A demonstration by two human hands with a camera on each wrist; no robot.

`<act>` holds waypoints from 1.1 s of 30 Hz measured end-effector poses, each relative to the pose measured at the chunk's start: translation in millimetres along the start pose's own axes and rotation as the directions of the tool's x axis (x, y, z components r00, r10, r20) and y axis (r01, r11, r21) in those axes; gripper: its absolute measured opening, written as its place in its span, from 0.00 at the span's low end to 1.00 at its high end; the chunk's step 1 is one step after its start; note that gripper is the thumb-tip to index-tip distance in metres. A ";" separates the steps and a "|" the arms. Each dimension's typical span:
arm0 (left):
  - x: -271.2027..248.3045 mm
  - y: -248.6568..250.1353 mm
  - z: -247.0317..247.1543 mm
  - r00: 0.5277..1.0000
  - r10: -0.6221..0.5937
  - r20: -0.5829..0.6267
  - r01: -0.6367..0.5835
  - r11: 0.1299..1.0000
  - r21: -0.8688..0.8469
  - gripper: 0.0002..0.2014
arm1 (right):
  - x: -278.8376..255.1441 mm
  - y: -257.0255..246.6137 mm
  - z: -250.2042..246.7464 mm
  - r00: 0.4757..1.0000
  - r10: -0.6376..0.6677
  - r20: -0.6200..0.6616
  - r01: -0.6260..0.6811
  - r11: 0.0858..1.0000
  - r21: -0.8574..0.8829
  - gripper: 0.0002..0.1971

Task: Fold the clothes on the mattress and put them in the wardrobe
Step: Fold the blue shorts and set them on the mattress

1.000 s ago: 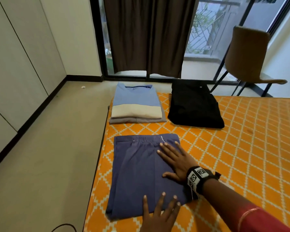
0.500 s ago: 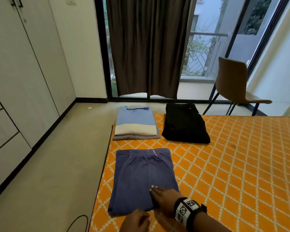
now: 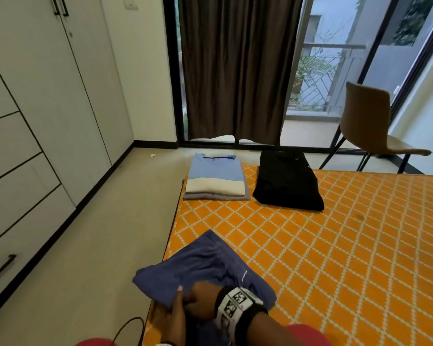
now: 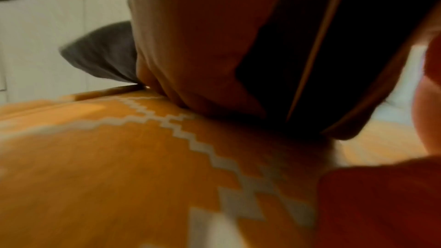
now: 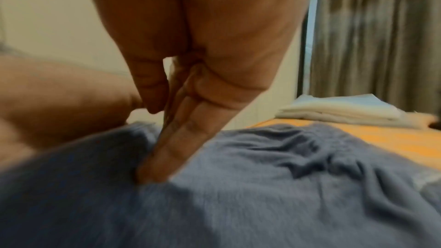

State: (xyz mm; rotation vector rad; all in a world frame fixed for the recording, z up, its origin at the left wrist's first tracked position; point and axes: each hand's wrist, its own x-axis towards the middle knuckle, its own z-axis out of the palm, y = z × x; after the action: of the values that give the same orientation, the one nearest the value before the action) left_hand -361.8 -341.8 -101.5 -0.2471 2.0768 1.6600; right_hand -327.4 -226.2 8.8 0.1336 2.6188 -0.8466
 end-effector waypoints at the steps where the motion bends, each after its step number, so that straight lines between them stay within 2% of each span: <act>1: 1.3 1.1 -2.8 1.000 0.001 -0.009 -0.001 0.998 -0.065 0.13 | 3.4 6.0 -3.6 0.999 0.024 -0.048 -0.019 0.995 0.102 0.11; 2: 3.9 3.0 -5.6 1.000 -0.020 -0.010 0.018 0.993 -0.112 0.15 | 3.6 14.3 -9.2 0.988 0.112 -0.105 -0.097 0.985 0.143 0.12; 3: 0.2 9.3 -8.2 1.000 -0.005 -0.003 0.005 0.991 -0.132 0.18 | 6.9 27.8 -15.6 0.958 0.192 -0.215 -0.164 0.977 0.139 0.13; 5: 8.8 9.6 -7.1 0.999 0.035 0.009 -0.034 0.995 -0.091 0.25 | 5.6 59.7 -28.7 0.857 0.372 -0.356 -0.375 0.925 0.064 0.20; 7: 8.3 13.7 -4.4 0.998 0.057 0.041 -0.054 0.996 -0.074 0.33 | 1.5 91.9 -29.8 0.762 0.561 -0.324 -0.579 0.814 0.047 0.34; 9: 11.8 6.2 -6.6 0.995 0.079 0.061 -0.076 0.996 -0.040 0.37 | 4.9 113.9 -23.2 0.720 0.656 -0.225 -0.662 0.747 0.058 0.44; 10: 9.3 4.5 -7.2 0.995 0.072 0.066 -0.070 0.997 -0.027 0.35 | 8.2 120.8 -19.7 0.714 0.671 -0.201 -0.674 0.736 0.063 0.45; 12: 8.5 -1.3 -9.4 0.995 0.073 0.063 -0.071 0.997 -0.028 0.25 | 11.5 128.6 -15.5 0.729 0.658 -0.188 -0.641 0.753 0.148 0.40; 14: 9.9 -1.4 -11.2 0.984 0.137 0.112 -0.133 0.990 -0.048 0.14 | 11.1 131.7 -16.2 0.765 0.626 -0.155 -0.578 0.772 0.265 0.30; 17: 12.8 8.1 -14.7 0.973 0.167 0.161 -0.155 0.984 -0.082 0.20 | 10.6 134.1 -23.7 0.802 0.591 -0.086 -0.544 0.782 0.305 0.23; 19: 12.0 11.9 -14.4 0.966 0.191 0.176 -0.174 0.979 -0.110 0.25 | 9.2 131.3 -33.3 0.828 0.557 -0.068 -0.512 0.798 0.318 0.24; 21: 7.9 18.2 -13.5 0.952 0.243 0.185 -0.236 0.970 -0.059 0.23 | 9.0 129.0 -39.5 0.857 0.513 -0.042 -0.463 0.804 0.373 0.34; 23: 4.2 25.5 -11.9 0.926 0.270 0.263 -0.291 0.956 0.044 0.24 | 5.9 123.8 -43.9 0.902 0.427 -0.057 -0.362 0.823 0.439 0.44; 24: 4.7 28.1 -10.8 0.905 0.290 0.311 -0.317 0.948 0.036 0.24 | 3.7 123.1 -45.1 0.921 0.380 -0.082 -0.309 0.844 0.437 0.48; 25: 5.9 33.9 -10.0 0.898 0.279 0.340 -0.305 0.952 0.024 0.27 | 0.8 121.5 -47.4 0.940 0.328 -0.099 -0.263 0.876 0.404 0.48; 26: 5.6 42.3 -8.0 0.866 0.317 0.386 -0.359 0.933 0.040 0.31 | -2.0 120.6 -50.4 0.956 0.267 -0.123 -0.205 0.906 0.369 0.44; 27: 0.3 57.8 -5.4 0.836 0.367 0.407 -0.417 0.908 0.037 0.29 | -5.7 118.7 -54.7 0.966 0.214 -0.146 -0.154 0.927 0.342 0.39; 28: -0.6 71.7 -1.5 0.778 0.481 0.405 -0.539 0.842 0.037 0.22 | -9.7 117.3 -59.9 0.971 0.174 -0.166 -0.114 0.941 0.320 0.34; 29: -0.3 85.4 5.6 0.762 0.526 0.378 -0.586 0.808 0.056 0.19 | -13.6 118.8 -64.7 0.970 0.145 -0.195 -0.081 0.950 0.302 0.32; 30: 7.1 95.9 13.7 0.717 0.580 0.387 -0.638 0.769 0.030 0.19 | -17.1 123.8 -69.8 0.963 0.128 -0.236 -0.056 0.955 0.290 0.31; 32: 14.7 120.6 32.9 0.675 0.586 0.447 -0.648 0.761 -0.019 0.23 | -27.9 137.7 -84.2 0.922 0.117 -0.369 0.002 0.952 0.306 0.32; 33: 23.4 129.1 45.7 0.679 0.559 0.475 -0.616 0.786 -0.044 0.28 | -33.9 147.4 -93.1 0.887 0.111 -0.449 0.042 0.947 0.318 0.34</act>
State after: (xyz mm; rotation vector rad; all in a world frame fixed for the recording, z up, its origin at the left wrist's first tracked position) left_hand -425.1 -262.1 -7.0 0.8892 1.9533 1.6840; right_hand -296.7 -51.3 11.1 0.5317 2.8670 -1.3683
